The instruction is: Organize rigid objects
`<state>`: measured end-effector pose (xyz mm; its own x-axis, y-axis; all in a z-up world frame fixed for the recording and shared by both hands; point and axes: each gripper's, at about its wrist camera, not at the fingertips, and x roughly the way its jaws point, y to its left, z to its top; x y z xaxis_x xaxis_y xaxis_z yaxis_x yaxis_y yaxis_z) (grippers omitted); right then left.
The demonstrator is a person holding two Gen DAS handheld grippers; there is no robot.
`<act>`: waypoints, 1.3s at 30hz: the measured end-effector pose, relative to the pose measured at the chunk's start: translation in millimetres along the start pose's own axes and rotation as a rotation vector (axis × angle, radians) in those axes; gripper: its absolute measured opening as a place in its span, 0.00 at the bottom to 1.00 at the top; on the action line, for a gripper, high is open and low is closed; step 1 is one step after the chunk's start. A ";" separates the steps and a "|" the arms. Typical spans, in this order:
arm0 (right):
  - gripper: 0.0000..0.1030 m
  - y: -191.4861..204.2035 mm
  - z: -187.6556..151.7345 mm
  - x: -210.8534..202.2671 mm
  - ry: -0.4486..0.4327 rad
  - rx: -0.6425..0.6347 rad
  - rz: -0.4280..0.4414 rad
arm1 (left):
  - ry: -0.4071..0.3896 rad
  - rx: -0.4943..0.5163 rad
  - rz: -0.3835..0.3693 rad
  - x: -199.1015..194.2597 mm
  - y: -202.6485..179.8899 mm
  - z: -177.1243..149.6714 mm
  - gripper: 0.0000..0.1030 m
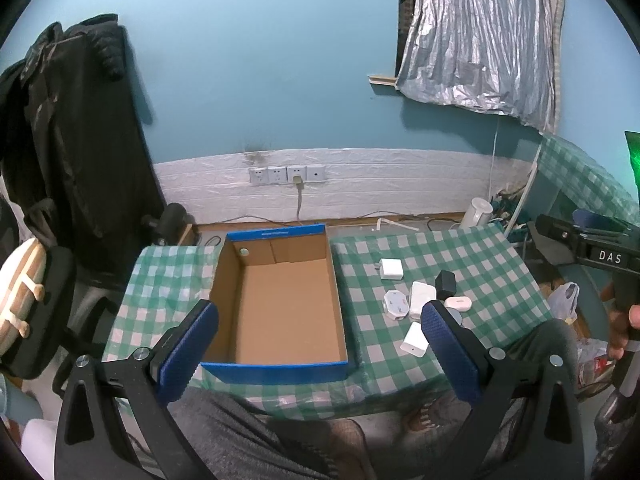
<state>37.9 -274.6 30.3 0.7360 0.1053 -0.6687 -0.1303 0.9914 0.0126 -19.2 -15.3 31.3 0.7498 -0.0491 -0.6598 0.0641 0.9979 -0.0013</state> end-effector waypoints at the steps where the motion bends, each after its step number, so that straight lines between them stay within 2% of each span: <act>1: 0.99 -0.9 0.8 -0.3 0.000 0.004 0.004 | 0.000 0.008 0.013 -0.9 -2.4 2.3 0.99; 12: 0.99 -17.1 11.5 3.8 -0.005 0.051 0.043 | 0.009 0.066 0.087 -5.3 -9.5 20.1 0.99; 19: 0.99 -21.1 13.7 25.9 0.031 0.053 0.046 | 0.027 0.087 0.101 6.2 -6.4 23.6 0.99; 31: 0.99 -19.7 18.7 48.4 0.079 0.034 0.020 | 0.056 0.045 0.086 37.5 8.9 36.0 0.99; 39: 0.99 -28.1 21.2 75.2 0.144 0.052 0.024 | 0.134 0.023 0.078 80.6 31.6 42.2 0.99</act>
<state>111.0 -292.9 -4.6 0.6300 0.1209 -0.7672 -0.1099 0.9917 0.0660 71.0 10.5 9.7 0.6585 0.0363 -0.7517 0.0249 0.9972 0.0700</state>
